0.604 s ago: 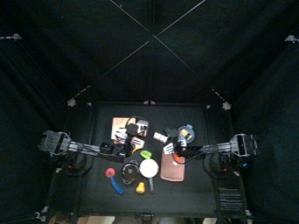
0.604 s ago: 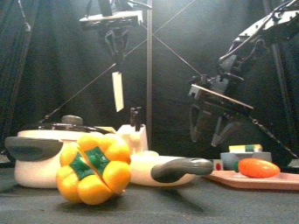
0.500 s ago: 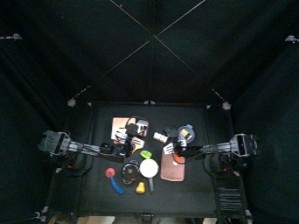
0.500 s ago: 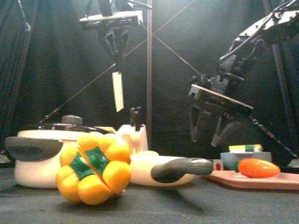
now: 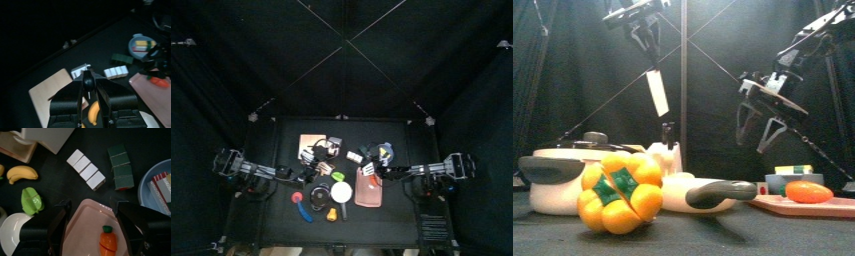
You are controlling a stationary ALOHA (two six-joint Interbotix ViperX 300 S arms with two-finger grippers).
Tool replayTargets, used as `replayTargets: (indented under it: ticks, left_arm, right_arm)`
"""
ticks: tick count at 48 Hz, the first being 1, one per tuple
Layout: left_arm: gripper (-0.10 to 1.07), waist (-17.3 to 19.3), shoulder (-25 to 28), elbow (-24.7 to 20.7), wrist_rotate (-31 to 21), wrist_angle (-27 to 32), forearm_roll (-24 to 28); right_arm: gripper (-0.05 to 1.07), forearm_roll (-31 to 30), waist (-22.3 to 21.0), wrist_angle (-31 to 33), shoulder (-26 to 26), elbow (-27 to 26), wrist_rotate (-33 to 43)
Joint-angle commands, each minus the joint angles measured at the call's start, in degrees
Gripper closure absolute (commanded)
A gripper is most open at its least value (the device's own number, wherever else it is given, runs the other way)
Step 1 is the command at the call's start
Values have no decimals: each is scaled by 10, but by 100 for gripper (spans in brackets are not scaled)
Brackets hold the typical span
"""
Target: Grab cleaver with other hand
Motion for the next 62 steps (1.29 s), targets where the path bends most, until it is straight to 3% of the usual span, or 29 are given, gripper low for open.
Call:
replayTargets:
  ticks: [1,11,22,29,40,49,62]
  left_arm:
    - [41,1,-33,14,-4,-82,18]
    - [41,13,-73,87,-14,-253,43]
    - [41,69,-90,157,-32,-456,60]
    - [41,95,-87,185,-33,-538,77]
    - [41,120,-72,207,-33,-606,140]
    - [41,121,-40,205,-33,-627,192]
    - [41,147,8,182,-33,-648,204]
  right_arm:
    - [8,-20,12,-11,-46,4,1]
    - [8,-74,40,-27,-120,41,-2]
    - [9,-115,76,-29,-206,88,-4]
    - [8,-142,99,-36,-240,113,-4]
    - [9,-204,132,-80,-246,146,-5]
    - [9,-254,141,-94,-247,149,-4]
    - [9,-267,137,-69,-258,151,-4]
